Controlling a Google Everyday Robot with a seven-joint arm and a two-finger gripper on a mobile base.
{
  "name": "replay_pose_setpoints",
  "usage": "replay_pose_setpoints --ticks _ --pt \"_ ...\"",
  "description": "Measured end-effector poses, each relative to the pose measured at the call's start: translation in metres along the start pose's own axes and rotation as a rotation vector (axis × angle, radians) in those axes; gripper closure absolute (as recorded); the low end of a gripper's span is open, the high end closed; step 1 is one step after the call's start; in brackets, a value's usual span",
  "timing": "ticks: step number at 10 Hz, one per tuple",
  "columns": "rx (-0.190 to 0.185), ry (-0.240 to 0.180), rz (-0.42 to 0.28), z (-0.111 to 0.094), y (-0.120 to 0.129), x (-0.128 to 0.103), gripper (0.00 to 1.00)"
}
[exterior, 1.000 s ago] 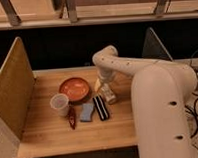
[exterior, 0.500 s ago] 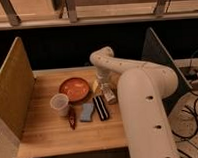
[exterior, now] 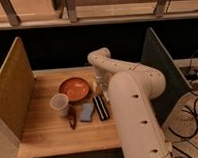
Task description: Place the bottle in the ceramic bowl
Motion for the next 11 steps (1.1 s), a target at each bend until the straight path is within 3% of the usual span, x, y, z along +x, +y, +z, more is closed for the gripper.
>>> replay_pose_setpoints --ticks 2,3,5,6,8,10,11 --pt "-0.007 -0.011 0.007 -0.002 -0.003 -0.004 0.75" --pt "-0.023 -0.038 0.031 -0.010 -0.007 -0.009 0.88" --pt "-0.013 -0.122 0.063 -0.042 -0.019 -0.022 0.99" --pt "0.009 -0.193 0.060 -0.074 -0.024 -0.032 1.00" --pt "0.054 -0.360 -0.021 -0.152 -0.012 -0.054 1.00" --pt "0.031 -0.451 -0.156 -0.192 0.037 -0.062 1.00" --pt "0.007 -0.472 -0.220 -0.200 0.064 -0.061 1.00"
